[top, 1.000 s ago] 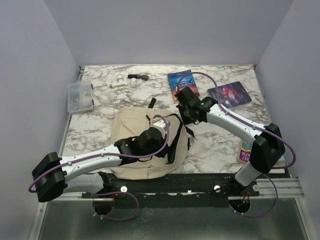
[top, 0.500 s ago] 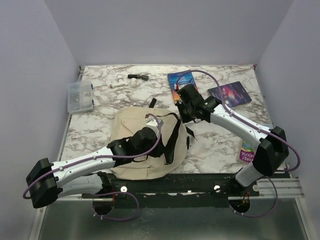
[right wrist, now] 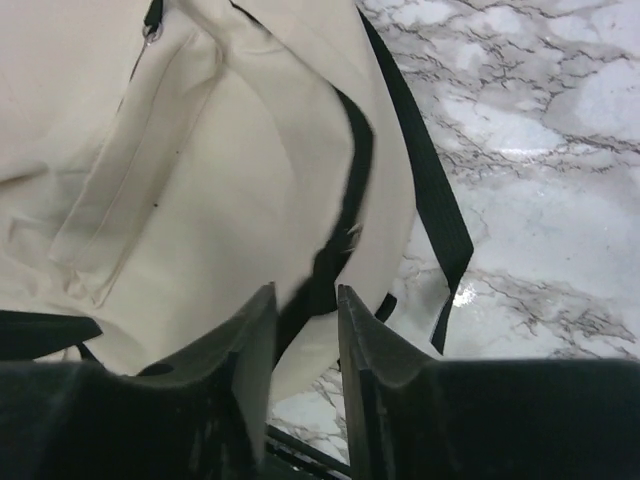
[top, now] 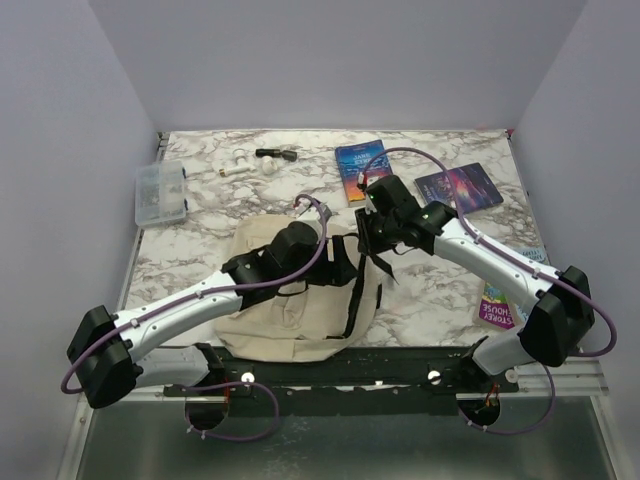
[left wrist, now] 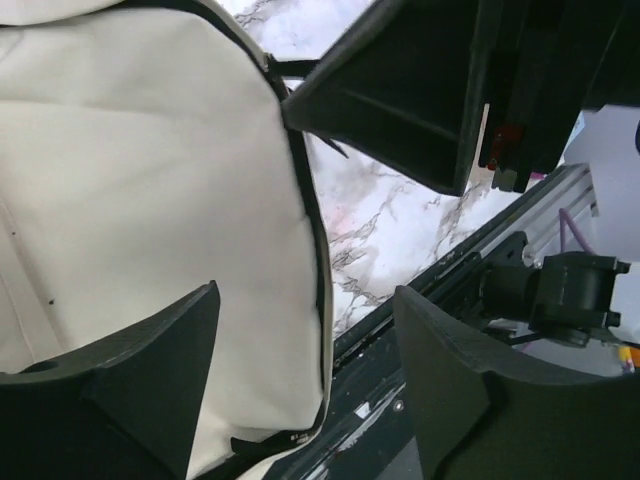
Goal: Pack the student bag
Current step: Unzip the student bag at the center of the board.
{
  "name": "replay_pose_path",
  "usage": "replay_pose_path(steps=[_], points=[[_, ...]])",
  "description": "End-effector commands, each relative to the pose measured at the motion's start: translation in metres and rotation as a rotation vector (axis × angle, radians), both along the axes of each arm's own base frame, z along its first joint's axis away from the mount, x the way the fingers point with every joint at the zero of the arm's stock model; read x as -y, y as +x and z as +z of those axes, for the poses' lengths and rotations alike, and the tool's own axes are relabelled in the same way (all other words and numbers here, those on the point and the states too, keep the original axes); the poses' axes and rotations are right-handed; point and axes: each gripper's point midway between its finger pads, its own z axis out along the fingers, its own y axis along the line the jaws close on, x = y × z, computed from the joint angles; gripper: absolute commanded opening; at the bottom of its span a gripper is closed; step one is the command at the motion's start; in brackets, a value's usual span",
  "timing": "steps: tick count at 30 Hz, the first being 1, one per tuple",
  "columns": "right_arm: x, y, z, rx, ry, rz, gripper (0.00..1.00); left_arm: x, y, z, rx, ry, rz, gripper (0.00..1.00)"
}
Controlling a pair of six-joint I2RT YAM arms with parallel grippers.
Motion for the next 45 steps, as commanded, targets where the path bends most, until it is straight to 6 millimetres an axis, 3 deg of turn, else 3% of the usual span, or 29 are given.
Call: replay_pose_path(steps=[1,8,13,18,24,30,37,45], points=[[0.022,0.003,0.002,-0.008,-0.042,-0.167,0.41,-0.002,0.007,0.025,0.025,-0.082,-0.013,0.76],[0.035,-0.016,0.009,-0.039,0.129,-0.408,0.71,-0.010,0.011,0.030,0.044,-0.062,-0.076,0.85],[0.045,-0.027,0.024,0.006,0.322,-0.510,0.82,0.009,0.013,0.032,0.053,-0.012,-0.196,0.89],[0.070,-0.036,0.041,0.047,0.393,-0.645,0.81,0.024,0.035,0.030,0.176,0.164,-0.241,0.95],[0.097,-0.055,0.053,0.117,0.480,-0.696,0.75,0.051,0.055,0.012,0.404,0.482,-0.403,0.98],[0.113,-0.074,0.054,0.117,0.484,-0.699,0.75,0.068,0.064,-0.003,0.433,0.553,-0.537,0.98],[0.132,-0.085,0.054,0.132,0.479,-0.756,0.75,0.080,0.073,-0.025,0.419,0.599,-0.591,0.89],[0.127,-0.084,0.055,0.128,0.475,-0.728,0.74,0.079,0.093,-0.040,0.412,0.676,-0.545,0.59]])
